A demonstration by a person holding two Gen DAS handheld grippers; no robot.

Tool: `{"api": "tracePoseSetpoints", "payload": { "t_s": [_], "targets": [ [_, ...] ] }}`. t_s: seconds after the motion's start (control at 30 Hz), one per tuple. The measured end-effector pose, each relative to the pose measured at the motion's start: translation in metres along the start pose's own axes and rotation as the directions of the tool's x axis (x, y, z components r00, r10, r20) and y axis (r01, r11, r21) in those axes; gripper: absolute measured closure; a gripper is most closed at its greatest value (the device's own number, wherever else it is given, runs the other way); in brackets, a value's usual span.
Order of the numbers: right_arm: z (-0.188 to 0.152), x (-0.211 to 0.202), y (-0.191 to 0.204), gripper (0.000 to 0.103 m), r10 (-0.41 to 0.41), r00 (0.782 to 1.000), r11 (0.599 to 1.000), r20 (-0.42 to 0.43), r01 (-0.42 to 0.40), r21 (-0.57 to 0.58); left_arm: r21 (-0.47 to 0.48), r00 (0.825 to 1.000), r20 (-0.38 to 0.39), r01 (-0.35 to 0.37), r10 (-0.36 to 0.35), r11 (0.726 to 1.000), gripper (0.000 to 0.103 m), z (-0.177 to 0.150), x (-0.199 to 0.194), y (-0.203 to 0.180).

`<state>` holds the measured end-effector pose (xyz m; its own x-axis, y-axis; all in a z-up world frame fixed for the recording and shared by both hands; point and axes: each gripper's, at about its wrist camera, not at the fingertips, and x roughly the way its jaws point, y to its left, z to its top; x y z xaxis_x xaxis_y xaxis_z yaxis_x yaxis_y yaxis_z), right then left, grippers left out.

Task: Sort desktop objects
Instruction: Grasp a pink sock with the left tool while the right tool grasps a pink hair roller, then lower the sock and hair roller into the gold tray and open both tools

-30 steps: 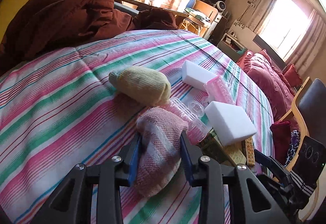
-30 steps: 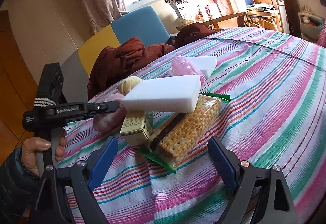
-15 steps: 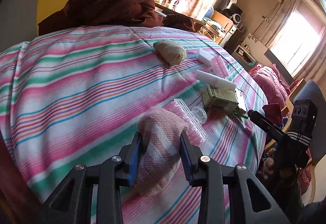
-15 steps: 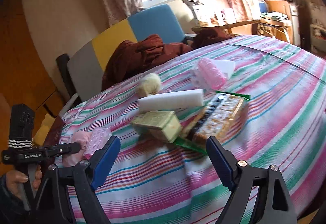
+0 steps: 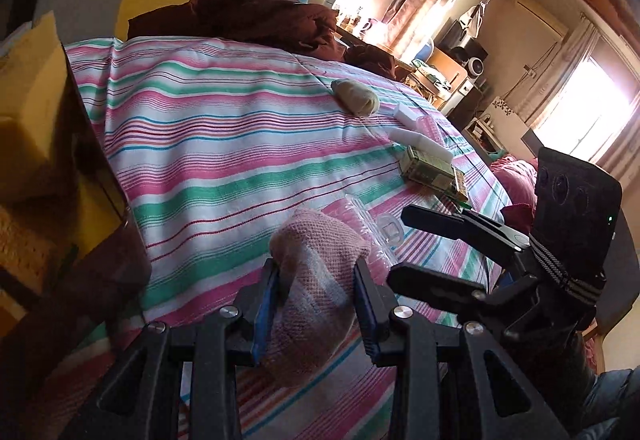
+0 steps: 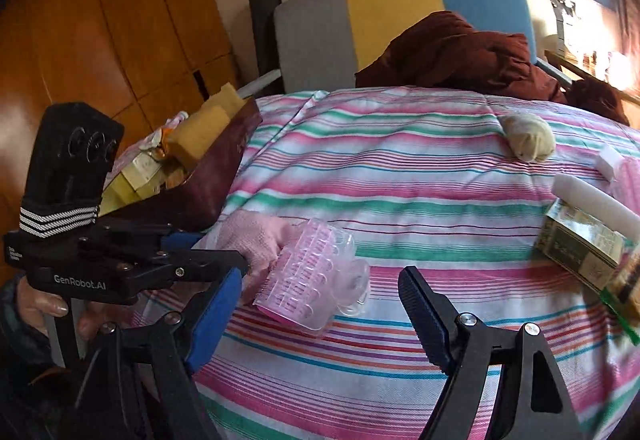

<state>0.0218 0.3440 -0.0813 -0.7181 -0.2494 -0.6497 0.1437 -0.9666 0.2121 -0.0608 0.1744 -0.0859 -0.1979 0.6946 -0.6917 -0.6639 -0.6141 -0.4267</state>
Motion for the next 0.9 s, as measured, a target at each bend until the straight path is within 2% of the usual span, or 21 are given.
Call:
{"api": "tracePoseSetpoints", "payload": {
  "t_s": [0.03, 0.07, 0.13, 0.27, 0.4, 0.7, 0.9],
  "targets": [
    [0.000, 0.004, 0.004, 0.024, -0.006, 1.000, 1.000, -0.013, 0.006, -0.013, -0.001, 1.000, 0.003, 0.000, 0.000, 1.000, 0.067, -0.001, -0.001, 0.000],
    [0.001, 0.007, 0.005, 0.033, -0.012, 1.000, 1.000, -0.019, 0.012, -0.017, -0.002, 1.000, 0.007, 0.000, 0.000, 1.000, 0.067, -0.003, -0.002, 0.001],
    [0.001, 0.010, 0.008, 0.039, -0.014, 1.000, 0.999, -0.024, 0.013, -0.030, -0.003, 1.000, 0.015, -0.004, 0.004, 1.000, 0.067, -0.006, -0.005, 0.002],
    [0.000, 0.011, 0.014, 0.041, -0.034, 0.999, 0.998, -0.024, 0.033, -0.058, -0.016, 1.000, 0.025, -0.001, 0.002, 1.000, 0.067, -0.010, -0.007, 0.005],
    [0.000, 0.007, 0.014, 0.042, -0.100, 0.995, 0.992, -0.010, 0.099, -0.081, -0.012, 0.999, 0.043, -0.015, 0.016, 1.000, 0.067, -0.016, -0.012, 0.004],
    [-0.005, -0.004, 0.006, 0.042, -0.183, 0.983, 0.979, 0.007, 0.183, -0.087, -0.034, 0.998, 0.061, -0.023, 0.025, 0.999, 0.067, -0.028, -0.025, 0.007],
    [-0.009, -0.011, 0.007, 0.046, -0.171, 0.985, 0.983, 0.018, 0.171, -0.062, -0.049, 0.996, 0.085, -0.009, 0.013, 0.999, 0.067, -0.043, -0.041, 0.010]
  ]
}}
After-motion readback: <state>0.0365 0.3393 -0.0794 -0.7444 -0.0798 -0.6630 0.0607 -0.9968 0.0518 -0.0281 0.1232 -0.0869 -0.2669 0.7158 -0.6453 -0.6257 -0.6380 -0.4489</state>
